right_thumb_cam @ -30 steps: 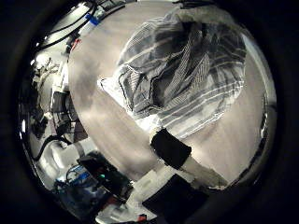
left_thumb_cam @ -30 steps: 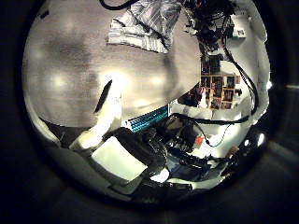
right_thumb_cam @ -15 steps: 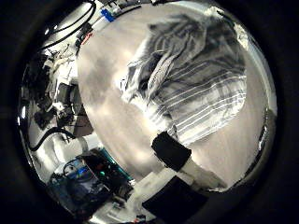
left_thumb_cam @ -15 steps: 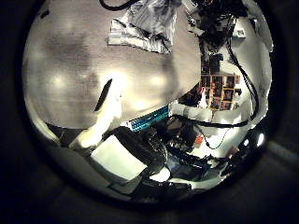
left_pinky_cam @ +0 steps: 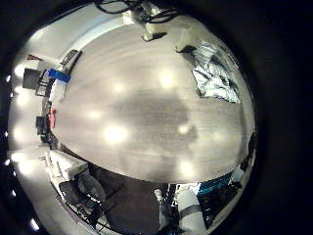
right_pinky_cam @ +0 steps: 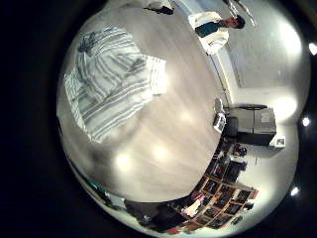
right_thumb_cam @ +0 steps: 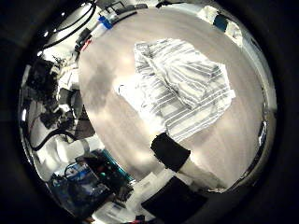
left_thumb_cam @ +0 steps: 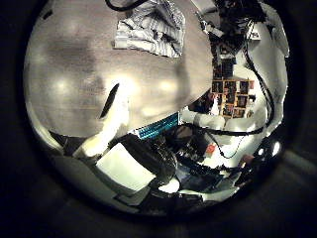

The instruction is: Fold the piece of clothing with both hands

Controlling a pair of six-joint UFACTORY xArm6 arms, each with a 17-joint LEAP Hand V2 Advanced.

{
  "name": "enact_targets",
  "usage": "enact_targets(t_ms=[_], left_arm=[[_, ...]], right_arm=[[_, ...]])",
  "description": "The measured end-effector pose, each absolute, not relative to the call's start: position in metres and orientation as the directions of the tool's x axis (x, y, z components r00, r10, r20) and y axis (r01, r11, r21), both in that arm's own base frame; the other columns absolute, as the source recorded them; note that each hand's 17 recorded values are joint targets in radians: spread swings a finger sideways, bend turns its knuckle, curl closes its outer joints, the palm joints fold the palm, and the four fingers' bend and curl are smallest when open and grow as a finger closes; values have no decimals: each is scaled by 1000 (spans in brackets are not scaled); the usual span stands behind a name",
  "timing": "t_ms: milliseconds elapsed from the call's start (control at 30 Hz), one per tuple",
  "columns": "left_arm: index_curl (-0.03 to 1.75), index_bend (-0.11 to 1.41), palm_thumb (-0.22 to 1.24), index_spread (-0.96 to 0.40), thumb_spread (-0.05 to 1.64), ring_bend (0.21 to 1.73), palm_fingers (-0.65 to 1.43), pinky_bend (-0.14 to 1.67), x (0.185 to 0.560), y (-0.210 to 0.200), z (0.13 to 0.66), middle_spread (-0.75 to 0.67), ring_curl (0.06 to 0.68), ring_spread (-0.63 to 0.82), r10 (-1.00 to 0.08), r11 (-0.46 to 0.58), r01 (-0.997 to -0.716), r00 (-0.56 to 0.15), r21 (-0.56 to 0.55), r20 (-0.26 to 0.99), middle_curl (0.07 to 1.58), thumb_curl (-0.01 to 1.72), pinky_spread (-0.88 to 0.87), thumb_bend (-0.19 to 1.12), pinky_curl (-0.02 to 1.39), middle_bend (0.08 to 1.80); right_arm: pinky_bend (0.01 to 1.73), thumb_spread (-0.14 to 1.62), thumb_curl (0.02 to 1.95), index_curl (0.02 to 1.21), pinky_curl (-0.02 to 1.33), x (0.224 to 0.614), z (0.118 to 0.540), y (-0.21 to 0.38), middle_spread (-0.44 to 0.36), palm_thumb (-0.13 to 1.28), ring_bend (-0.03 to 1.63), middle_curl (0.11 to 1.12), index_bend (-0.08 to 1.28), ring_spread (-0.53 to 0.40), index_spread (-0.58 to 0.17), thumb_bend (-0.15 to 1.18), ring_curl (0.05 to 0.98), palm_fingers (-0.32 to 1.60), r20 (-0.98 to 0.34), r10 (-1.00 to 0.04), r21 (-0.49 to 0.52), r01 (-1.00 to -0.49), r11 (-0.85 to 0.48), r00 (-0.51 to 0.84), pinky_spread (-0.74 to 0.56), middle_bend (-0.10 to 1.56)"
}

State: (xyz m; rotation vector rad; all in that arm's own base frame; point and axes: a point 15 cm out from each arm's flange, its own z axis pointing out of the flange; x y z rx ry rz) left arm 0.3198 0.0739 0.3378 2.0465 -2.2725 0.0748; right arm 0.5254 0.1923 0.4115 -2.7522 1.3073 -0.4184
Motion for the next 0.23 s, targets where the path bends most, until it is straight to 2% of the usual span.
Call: enact_targets(t_ms=[100,233], left_arm=[[377,182,553,17,1138,554,177,270,318,61,342,253,206,453,-992,91,-996,-88,23,93,326,368,511,-19,319,185],[380,183,553,9,1138,555,180,265,319,40,354,254,206,454,-994,74,-997,-72,19,88,325,368,511,-19,319,183]], right_arm=[[698,1103,385,282,286,514,433,170,-11,443,557,298,138,196,-468,-29,236,129,180,-799,-195,-775,-601,574,489,207],[676,1102,367,269,278,492,442,136,-14,373,567,313,143,197,-463,-37,239,101,156,-826,-134,-817,-561,541,484,221]])
